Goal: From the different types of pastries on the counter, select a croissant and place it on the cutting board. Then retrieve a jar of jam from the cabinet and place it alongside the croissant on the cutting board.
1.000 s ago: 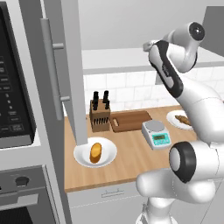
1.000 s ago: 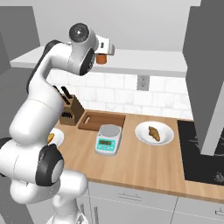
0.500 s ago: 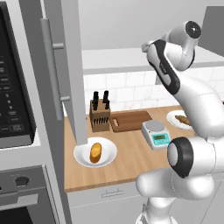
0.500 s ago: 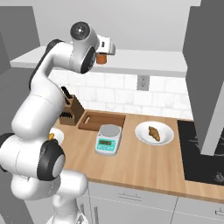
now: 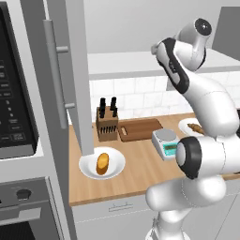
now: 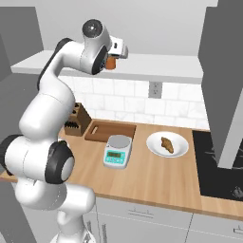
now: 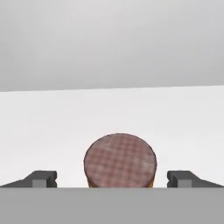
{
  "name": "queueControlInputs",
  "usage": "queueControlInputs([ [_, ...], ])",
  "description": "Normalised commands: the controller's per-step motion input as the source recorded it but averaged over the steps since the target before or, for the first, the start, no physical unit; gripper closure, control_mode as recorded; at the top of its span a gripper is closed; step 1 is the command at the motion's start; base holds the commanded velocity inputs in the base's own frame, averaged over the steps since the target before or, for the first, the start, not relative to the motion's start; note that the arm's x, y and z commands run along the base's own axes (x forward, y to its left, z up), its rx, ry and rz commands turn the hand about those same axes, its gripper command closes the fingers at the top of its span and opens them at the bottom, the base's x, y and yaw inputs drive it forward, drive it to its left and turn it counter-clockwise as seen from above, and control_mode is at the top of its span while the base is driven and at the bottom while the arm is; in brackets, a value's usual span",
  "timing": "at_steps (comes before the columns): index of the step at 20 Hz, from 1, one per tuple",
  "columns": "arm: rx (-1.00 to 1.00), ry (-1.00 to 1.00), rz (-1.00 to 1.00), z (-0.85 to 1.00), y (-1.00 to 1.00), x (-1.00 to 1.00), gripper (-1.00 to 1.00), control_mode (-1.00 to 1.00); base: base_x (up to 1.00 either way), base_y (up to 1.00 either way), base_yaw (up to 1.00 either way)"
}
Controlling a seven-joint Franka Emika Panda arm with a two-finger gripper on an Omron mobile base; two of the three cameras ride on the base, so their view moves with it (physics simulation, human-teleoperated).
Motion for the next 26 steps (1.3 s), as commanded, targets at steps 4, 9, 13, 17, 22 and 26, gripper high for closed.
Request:
queueControlInputs([
  [4,0.0,0.13,0.0,-0.07,-0.02,0.42,-1.0,-1.0,0.0,0.0,0.0],
  [9,0.0,0.0,0.0,0.0,-0.01,0.01,-1.0,-1.0,0.0,0.0,0.0],
  [13,0.0,0.05,0.0,-0.02,0.0,0.0,-1.0,-1.0,0.0,0.0,0.0],
  [17,0.0,0.1,0.0,-0.12,0.11,0.0,1.0,-1.0,0.0,0.0,0.0],
  [22,0.0,0.0,0.02,0.0,-0.01,0.04,1.0,-1.0,0.0,0.0,0.0],
  [26,0.0,0.02,0.02,0.75,0.0,-0.58,1.0,-1.0,0.0,0.0,0.0],
])
